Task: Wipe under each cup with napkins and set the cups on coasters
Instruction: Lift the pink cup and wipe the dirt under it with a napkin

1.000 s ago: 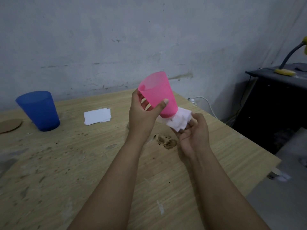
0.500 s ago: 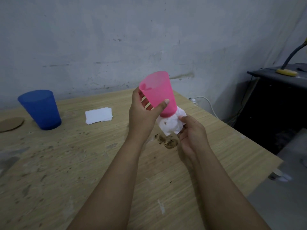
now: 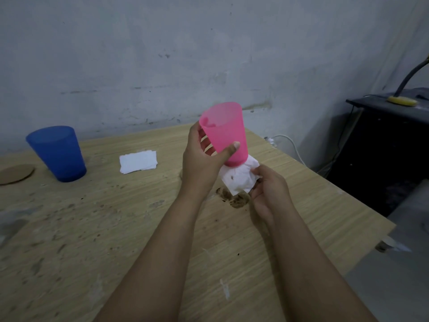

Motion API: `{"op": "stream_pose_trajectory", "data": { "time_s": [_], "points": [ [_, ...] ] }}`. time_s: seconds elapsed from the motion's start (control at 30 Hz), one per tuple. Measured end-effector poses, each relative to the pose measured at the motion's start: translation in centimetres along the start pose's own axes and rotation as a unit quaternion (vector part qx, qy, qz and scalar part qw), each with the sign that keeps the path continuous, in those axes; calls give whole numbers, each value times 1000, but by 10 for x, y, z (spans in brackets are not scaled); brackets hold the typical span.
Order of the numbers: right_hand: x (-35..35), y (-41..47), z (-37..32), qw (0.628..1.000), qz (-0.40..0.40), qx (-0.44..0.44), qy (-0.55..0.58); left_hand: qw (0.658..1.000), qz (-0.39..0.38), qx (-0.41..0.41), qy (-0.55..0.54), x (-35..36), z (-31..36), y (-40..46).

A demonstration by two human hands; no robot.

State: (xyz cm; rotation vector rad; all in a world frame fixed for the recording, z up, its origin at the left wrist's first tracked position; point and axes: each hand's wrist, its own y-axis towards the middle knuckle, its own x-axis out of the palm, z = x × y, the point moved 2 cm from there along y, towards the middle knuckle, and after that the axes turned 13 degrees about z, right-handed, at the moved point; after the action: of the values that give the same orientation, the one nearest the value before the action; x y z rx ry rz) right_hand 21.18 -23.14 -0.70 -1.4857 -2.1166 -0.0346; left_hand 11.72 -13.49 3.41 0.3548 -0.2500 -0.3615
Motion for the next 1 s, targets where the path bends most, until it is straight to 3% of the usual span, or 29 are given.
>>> {"op": "stream_pose_trajectory", "data": {
  "time_s": [0.23, 0.4, 0.53, 0.83, 1.0],
  "points": [
    [-6, 1, -7, 994, 110, -17, 14, 1000, -1, -15, 14, 1, -11, 10],
    [-11, -6, -18, 975, 166, -138, -46, 998, -16, -33, 43, 13, -32, 22],
    [-15, -3, -21, 965, 194, -166, -64, 996, -29, -41, 74, 24, -51, 25],
    [-9, -6, -24, 957, 170, -213, -97, 993, -23, -76, 82, 31, -69, 29],
    [-7, -13, -25, 958, 128, -225, -121, 986, -62, -135, 74, 29, -70, 27]
  ]
}}
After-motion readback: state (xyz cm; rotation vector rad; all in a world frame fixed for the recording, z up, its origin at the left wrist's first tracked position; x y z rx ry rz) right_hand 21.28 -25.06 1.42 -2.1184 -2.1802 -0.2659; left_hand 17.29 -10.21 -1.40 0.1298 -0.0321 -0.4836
